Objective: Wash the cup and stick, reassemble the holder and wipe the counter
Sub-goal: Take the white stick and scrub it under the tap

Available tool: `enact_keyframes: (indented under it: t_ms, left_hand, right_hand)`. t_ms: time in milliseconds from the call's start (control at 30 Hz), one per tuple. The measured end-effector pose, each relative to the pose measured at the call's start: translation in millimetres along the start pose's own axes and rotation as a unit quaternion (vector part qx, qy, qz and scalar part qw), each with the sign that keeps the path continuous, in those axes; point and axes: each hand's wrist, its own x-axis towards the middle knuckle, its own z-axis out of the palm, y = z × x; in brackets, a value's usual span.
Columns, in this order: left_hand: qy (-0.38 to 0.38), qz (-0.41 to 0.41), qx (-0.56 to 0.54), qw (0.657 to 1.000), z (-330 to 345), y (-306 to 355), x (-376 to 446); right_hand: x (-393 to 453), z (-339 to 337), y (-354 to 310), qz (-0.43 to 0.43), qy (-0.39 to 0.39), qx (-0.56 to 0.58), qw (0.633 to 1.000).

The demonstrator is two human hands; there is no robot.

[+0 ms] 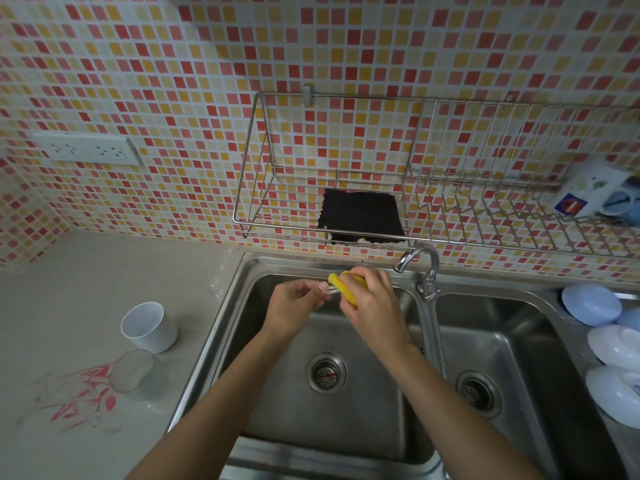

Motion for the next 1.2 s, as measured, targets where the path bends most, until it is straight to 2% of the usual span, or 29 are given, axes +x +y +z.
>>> enact_keyframes:
  t_ms: [67, 133, 267, 367, 433, 500, 600, 667, 800, 867, 933, 967, 1067, 1100, 1200]
  left_hand:
    - [-0.010, 0.026, 0.022, 0.999, -2.1, 1.6, -1.8]
    - [-0.021, 0.076, 0.102, 0.992, -5.3, 3.1, -4.4]
    - [-0.010, 0.171, 0.249, 0.953, -6.5, 2.9, -8.6]
    - [0.029, 0.168, 0.297, 0.940, -4.9, 5.4, -4.5]
    - [0.053, 0.130, 0.277, 0.951, -3.0, 7.8, -2.9]
    - [0.061, 0.080, 0.209, 0.973, 0.8, 5.9, -0.9]
    - [0.061, -0.009, 0.089, 0.994, 3.5, 0.7, 1.8]
    - [0.049, -0.021, 0.059, 0.997, 2.7, -2.3, 0.3]
    - [0.039, 0.054, 0.138, 0.988, 3.3, -2.3, -5.8]
    - [0.034, 0.059, 0.143, 0.987, 3.7, -2.2, -4.0]
    - [0.022, 0.056, 0.128, 0.990, 3.2, -2.6, -2.1]
    - [0.025, 0.053, 0.111, 0.992, 3.5, -2.5, -1.7]
    - [0.062, 0.024, 0.043, 0.997, 9.8, 0.3, -3.0]
    - [0.072, 0.007, 0.022, 0.997, 12.7, 1.4, -3.6]
    - [0.072, -0.045, -0.021, 0.996, 16.8, 2.5, -2.2]
  right_hand:
    - [0.9, 0.7, 4.8, -0.032, -0.012, -0.015, 0.999]
    - [2.4, -1.1, 9.7, -0.042, -0.027, -0.022, 0.999]
    - [5.8, -3.5, 11.6, -0.037, -0.054, -0.004, 0.998]
    - [3.8, -2.9, 7.7, 0.028, -0.026, 0.059, 0.997]
    - [0.7, -4.3, 3.7, 0.132, 0.004, 0.084, 0.988]
    - [-6.1, -3.4, -7.1, 0.187, 0.014, 0.095, 0.978]
    - [-22.3, 3.3, -31.5, 0.125, -0.011, 0.099, 0.987]
    - [-25.1, 6.5, -31.1, 0.092, -0.025, 0.078, 0.992]
    - [-15.8, 4.0, -14.7, 0.197, 0.006, 0.079, 0.977]
    - [-15.3, 3.0, -26.2, 0.165, 0.001, 0.082, 0.983]
    - [-17.6, 3.2, -34.6, 0.110, -0.004, 0.082, 0.991]
    - [-16.9, 3.6, -31.2, 0.115, 0.000, 0.084, 0.990]
    - [-16.4, 4.9, -16.4, 0.219, 0.045, 0.089, 0.970]
    - [-19.2, 5.6, -18.5, 0.220, 0.051, 0.093, 0.970]
    - [-31.9, 8.9, -32.7, 0.123, 0.030, 0.070, 0.990]
